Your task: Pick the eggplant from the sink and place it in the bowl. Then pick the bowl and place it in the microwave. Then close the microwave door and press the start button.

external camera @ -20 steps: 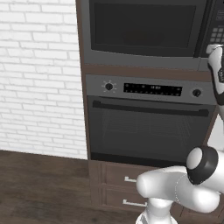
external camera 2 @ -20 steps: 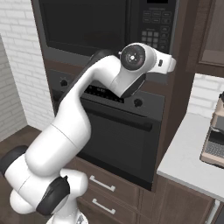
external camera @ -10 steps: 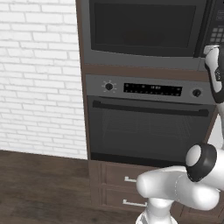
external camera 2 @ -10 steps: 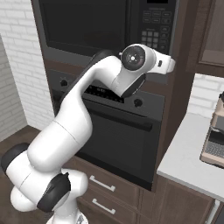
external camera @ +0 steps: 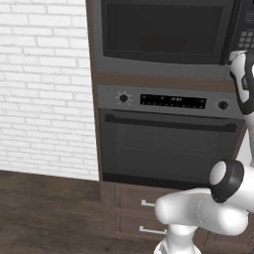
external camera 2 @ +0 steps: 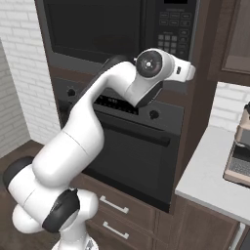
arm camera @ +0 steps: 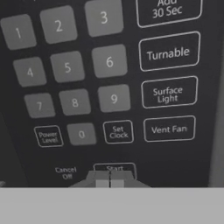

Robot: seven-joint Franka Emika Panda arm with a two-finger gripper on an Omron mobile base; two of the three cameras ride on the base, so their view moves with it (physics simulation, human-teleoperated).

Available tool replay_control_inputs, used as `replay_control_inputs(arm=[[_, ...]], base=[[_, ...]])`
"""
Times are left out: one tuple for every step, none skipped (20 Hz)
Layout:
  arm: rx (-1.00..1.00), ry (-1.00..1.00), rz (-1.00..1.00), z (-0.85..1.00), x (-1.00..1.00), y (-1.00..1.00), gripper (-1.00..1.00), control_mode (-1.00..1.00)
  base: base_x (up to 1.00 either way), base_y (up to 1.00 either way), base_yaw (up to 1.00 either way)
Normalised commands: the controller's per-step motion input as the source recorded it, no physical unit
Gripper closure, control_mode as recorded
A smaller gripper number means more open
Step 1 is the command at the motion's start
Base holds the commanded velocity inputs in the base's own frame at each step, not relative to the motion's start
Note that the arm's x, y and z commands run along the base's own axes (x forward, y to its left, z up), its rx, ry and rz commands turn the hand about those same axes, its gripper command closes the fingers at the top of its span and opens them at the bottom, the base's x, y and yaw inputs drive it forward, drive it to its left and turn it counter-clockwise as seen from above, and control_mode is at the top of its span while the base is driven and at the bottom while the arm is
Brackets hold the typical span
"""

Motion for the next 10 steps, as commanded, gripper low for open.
replay_control_inputs(arm=[[0.00, 0.06, 0.05, -0.37, 1.00, -0.20, 1.00, -1.00], [0.00, 0.07, 0.06, -0.41, 1.00, -0.20, 1.00, -1.00], [0.00, 0.05, 0.06, -0.35, 1.00, -0.14, 1.00, -1.00], [0.00, 0.01, 0.05, -0.24, 0.66, 0.00, 1.00, -1.00], [0.00, 0.00, 0.03, -0.03, 0.00, 0.00, 1.00, -1.00], [0.00, -0.05, 0.00, 0.00, -0.46, 0.01, 1.00, -1.00], [0.00, -0.11, 0.00, 0.00, -0.75, 0.00, 1.00, -1.00], [0.00, -0.13, 0.00, 0.00, -0.79, 0.01, 1.00, -1.00], [0.00, -0.15, 0.00, 0.00, -0.80, 0.09, 1.00, -1.00], [0.00, -0.15, 0.00, 0.00, -0.67, 0.12, 1.00, -1.00]], base=[[0.00, 0.00, 0.00], [0.00, 0.00, 0.00], [0.00, 0.00, 0.00], [0.00, 0.00, 0.00], [0.00, 0.00, 0.00], [0.00, 0.00, 0.00], [0.00, 0.00, 0.00], [0.00, 0.00, 0.00], [0.00, 0.00, 0.00], [0.00, 0.00, 0.00]])
